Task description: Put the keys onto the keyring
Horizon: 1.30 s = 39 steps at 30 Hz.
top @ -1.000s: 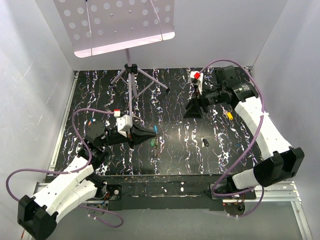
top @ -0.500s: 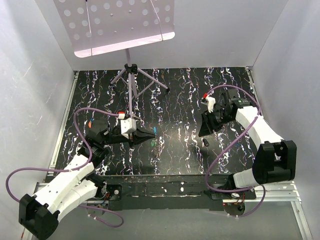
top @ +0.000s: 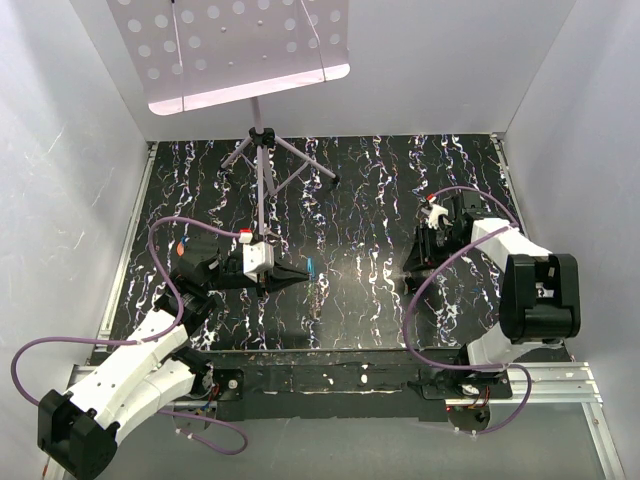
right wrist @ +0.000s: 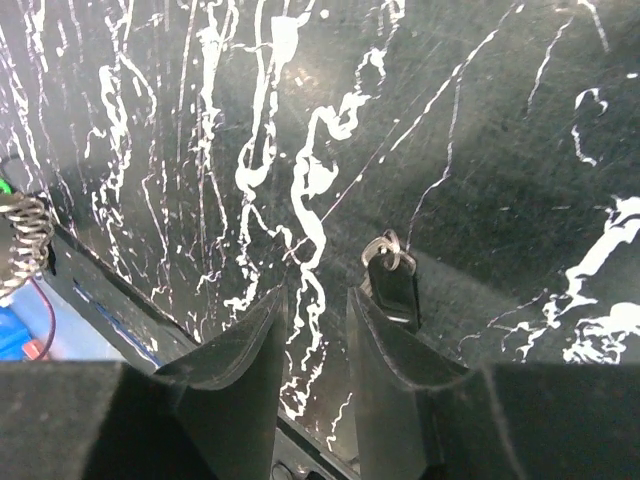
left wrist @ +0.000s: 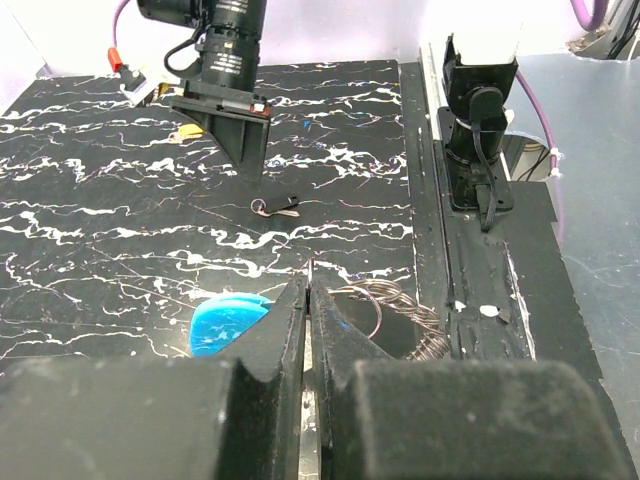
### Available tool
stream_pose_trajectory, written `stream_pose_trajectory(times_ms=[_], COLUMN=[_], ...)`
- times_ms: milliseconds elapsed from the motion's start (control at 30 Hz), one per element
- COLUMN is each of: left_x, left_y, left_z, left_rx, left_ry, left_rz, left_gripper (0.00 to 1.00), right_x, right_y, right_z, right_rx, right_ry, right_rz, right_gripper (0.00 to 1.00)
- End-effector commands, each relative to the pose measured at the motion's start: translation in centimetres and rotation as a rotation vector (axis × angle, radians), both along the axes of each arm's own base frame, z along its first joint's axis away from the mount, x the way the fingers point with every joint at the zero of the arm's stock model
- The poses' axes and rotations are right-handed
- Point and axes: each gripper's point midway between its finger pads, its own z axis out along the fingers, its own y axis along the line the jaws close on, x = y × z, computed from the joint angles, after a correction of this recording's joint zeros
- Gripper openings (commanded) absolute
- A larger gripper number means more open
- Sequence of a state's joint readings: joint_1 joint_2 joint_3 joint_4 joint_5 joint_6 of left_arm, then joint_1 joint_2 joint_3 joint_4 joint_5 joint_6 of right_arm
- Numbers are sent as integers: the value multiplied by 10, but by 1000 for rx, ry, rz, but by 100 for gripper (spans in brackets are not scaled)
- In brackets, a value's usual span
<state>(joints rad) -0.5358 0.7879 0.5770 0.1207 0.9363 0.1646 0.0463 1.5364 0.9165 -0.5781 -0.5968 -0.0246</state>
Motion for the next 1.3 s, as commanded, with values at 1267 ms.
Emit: stream_pose_trajectory(times_ms=[1267], left_x=[0], left_y=[-1], left_z=[19], left_rx=[-12], left_ry=[-62], left_rz=[-30], left_gripper=[0], right_x=[23], right_y=[-12], right_z=[-29], right_rx=[-87], right_ry=[106], right_rz=[-27], right_gripper=[28])
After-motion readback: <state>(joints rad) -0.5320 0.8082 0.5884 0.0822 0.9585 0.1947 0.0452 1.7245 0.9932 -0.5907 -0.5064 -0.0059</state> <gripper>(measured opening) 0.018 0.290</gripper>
